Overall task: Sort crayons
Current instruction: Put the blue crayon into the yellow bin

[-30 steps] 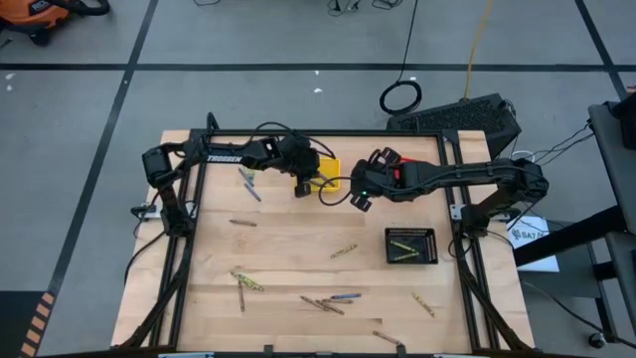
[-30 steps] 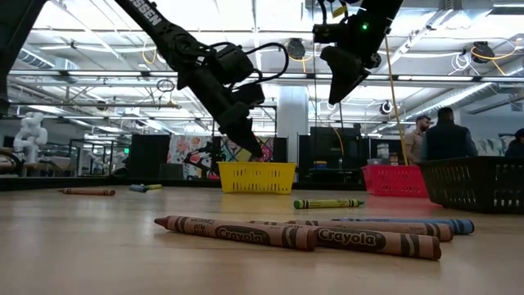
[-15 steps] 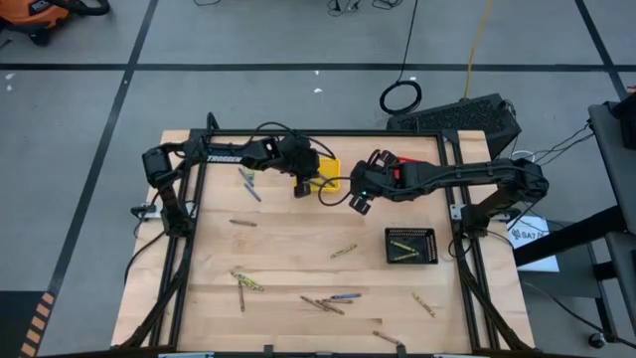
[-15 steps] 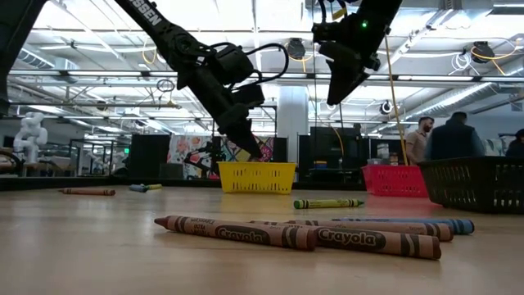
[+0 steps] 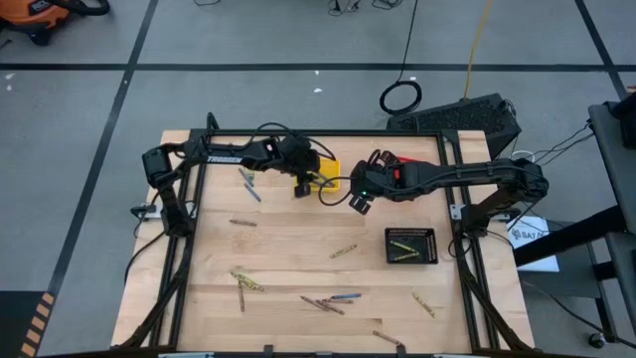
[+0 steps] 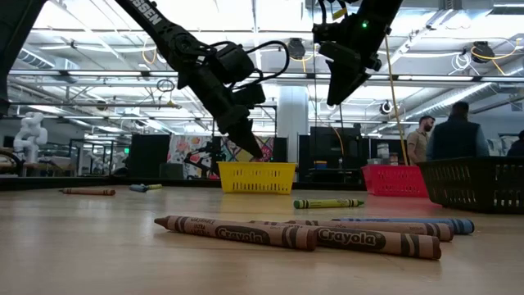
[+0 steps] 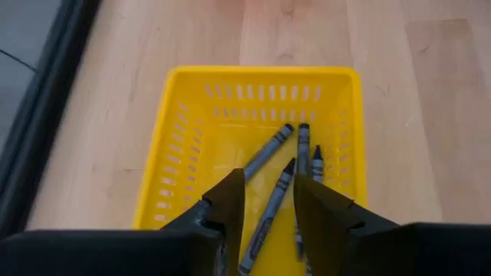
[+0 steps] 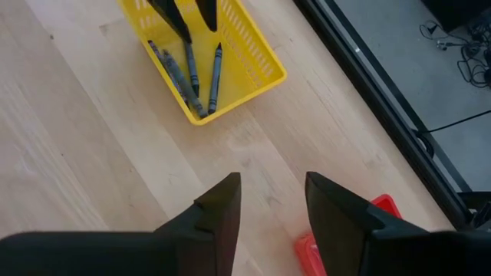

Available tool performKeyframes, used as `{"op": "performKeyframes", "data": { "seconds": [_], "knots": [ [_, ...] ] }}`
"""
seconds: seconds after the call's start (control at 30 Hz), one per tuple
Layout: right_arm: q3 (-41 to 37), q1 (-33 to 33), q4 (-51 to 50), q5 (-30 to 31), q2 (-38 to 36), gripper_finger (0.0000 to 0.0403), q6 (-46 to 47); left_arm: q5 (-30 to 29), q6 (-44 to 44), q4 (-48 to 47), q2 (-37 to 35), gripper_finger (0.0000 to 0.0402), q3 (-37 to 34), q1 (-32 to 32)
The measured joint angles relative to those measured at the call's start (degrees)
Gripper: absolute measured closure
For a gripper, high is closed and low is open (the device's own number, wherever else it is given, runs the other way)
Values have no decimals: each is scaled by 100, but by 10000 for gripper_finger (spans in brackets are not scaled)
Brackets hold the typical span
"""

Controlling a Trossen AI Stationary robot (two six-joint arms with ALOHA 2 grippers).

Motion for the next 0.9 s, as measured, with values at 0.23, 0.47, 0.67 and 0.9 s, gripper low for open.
{"op": "performKeyframes", "data": {
  "seconds": [0.23,0.47,0.67,0.9],
  "knots": [
    [0,0,44,-1,0,274,-199,-124,-9,-64,-150,286,18,1],
    [0,0,44,-1,0,274,-452,-250,-2,-975,-902,285,46,-36],
    [0,0,15,-1,0,275,-452,-291,1,-2110,-1752,285,55,-36],
    [0,0,5,-3,0,275,-452,-367,-460,-3339,-2383,285,52,-36]
  ]
}}
